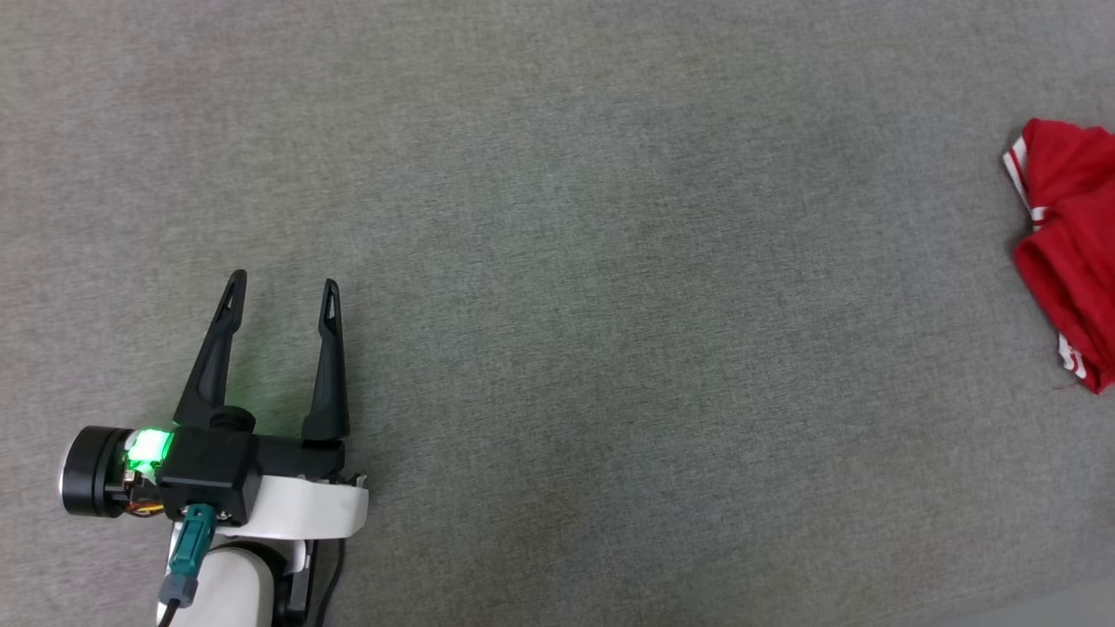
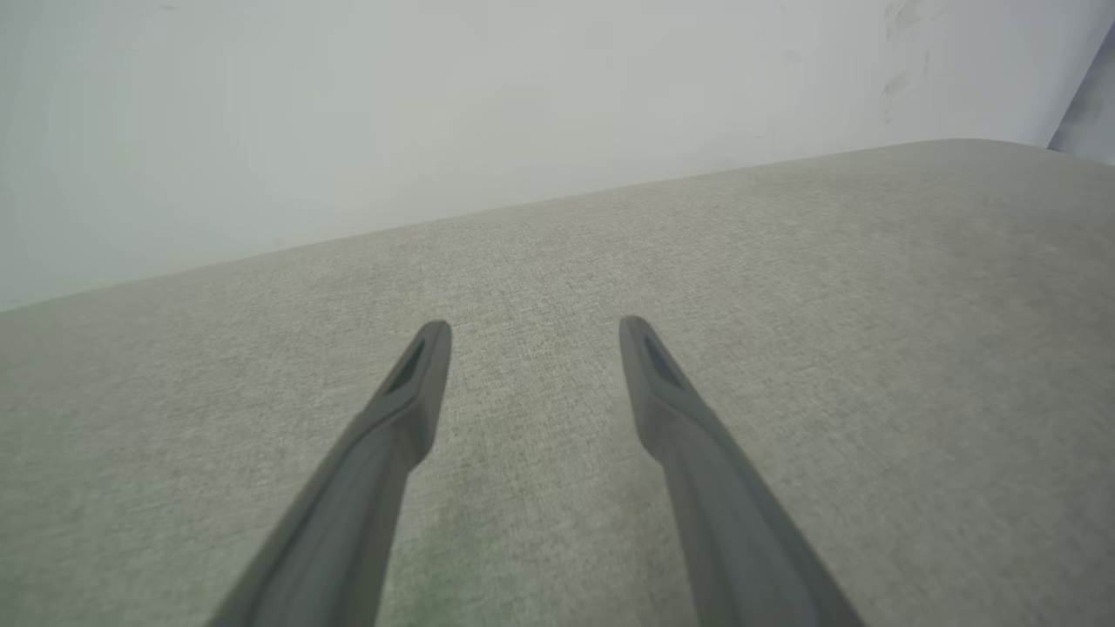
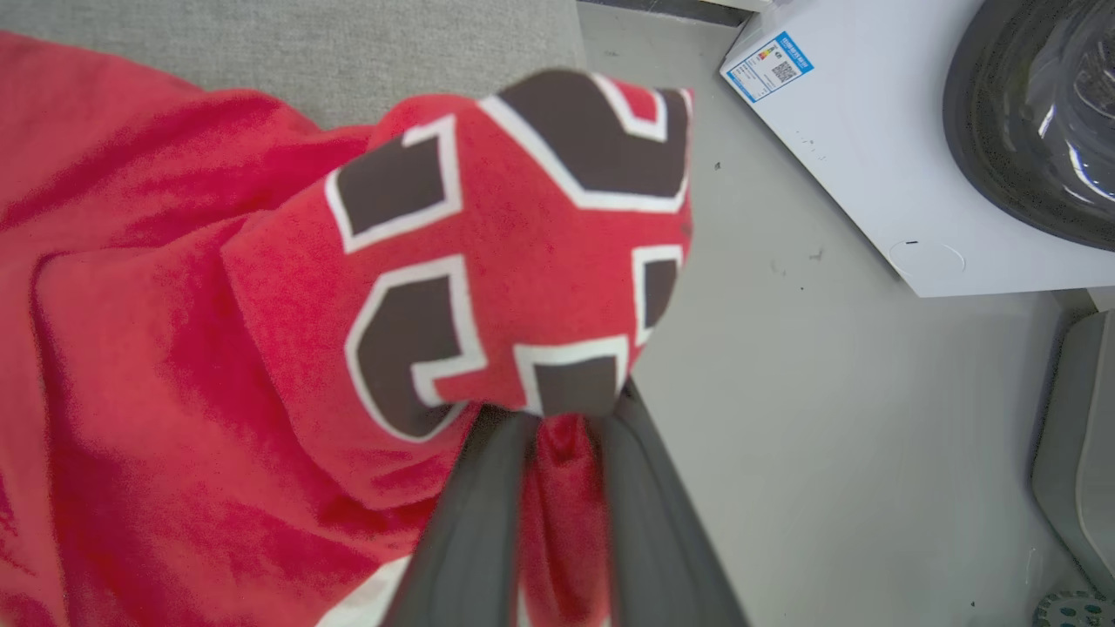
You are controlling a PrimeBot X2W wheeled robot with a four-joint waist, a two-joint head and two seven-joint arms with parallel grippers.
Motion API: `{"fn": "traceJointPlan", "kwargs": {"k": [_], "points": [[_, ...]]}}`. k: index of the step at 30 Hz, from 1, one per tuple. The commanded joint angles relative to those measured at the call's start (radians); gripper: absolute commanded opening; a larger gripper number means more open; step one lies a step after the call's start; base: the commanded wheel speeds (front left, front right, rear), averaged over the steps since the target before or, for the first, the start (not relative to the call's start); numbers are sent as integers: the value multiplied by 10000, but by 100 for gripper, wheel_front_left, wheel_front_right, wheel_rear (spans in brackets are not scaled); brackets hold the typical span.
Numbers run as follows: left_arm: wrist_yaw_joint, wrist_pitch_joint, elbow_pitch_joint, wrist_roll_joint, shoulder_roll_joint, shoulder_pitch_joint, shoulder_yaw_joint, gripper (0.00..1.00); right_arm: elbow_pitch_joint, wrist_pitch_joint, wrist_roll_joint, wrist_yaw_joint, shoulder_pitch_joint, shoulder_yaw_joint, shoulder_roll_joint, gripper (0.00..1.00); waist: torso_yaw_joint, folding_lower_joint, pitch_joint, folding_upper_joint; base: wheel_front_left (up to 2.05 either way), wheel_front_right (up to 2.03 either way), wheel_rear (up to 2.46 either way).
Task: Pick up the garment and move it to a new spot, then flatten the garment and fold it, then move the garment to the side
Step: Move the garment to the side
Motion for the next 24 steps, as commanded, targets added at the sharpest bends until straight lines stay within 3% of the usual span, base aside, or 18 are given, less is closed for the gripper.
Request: {"fn": "traceJointPlan", "kwargs": {"k": [1, 2, 3, 8, 12, 13, 14, 18, 24], "points": [[29, -21, -12, -49, 26, -95, -3, 100, 85, -3, -120, -12, -9, -78, 184, 31, 82, -2, -67, 0, 0, 0, 0], [63, -21, 20, -51, -7, -81, -18, 100, 188, -75, -286, -14, 1, -172, 213, 94, 118, -2, -156, 0, 0, 0, 0], [95, -21, 50, -68, -39, -48, -20, 100, 331, -163, -514, -15, -35, -308, 211, 100, 155, -2, -265, 0, 0, 0, 0], [187, -21, 232, -134, -234, 333, -111, 100, 728, -971, -2320, -14, -362, -918, 104, 100, 420, -2, -1185, 0, 0, 0, 0], [323, -19, 310, -218, -414, 775, -120, 100, 309, -2213, -3871, -15, -506, -1534, 185, 100, 688, -2, -2077, 0, 0, 0, 0], [367, -21, 330, -254, -456, 913, -102, 100, 167, -2574, -4143, -14, -464, -1704, 331, 100, 759, -2, -2298, 0, 0, 0, 0], [390, -21, 421, -302, -557, 1246, -62, 100, -362, -3668, -4783, -14, -219, -2206, 721, 100, 996, -2, -2873, 0, 0, 0, 0], [446, -21, 458, -320, -660, 1686, -39, 100, -1234, -5183, -5401, -14, 172, -2718, 1449, 100, 1341, -2, -3489, 0, 0, 0, 0], [547, -19, 514, -342, -821, 2172, -100, 100, -3084, -5875, -5442, -14, 1220, -2840, 3177, 100, 1829, -2, -4181, 0, 0, 0, 0]]}}
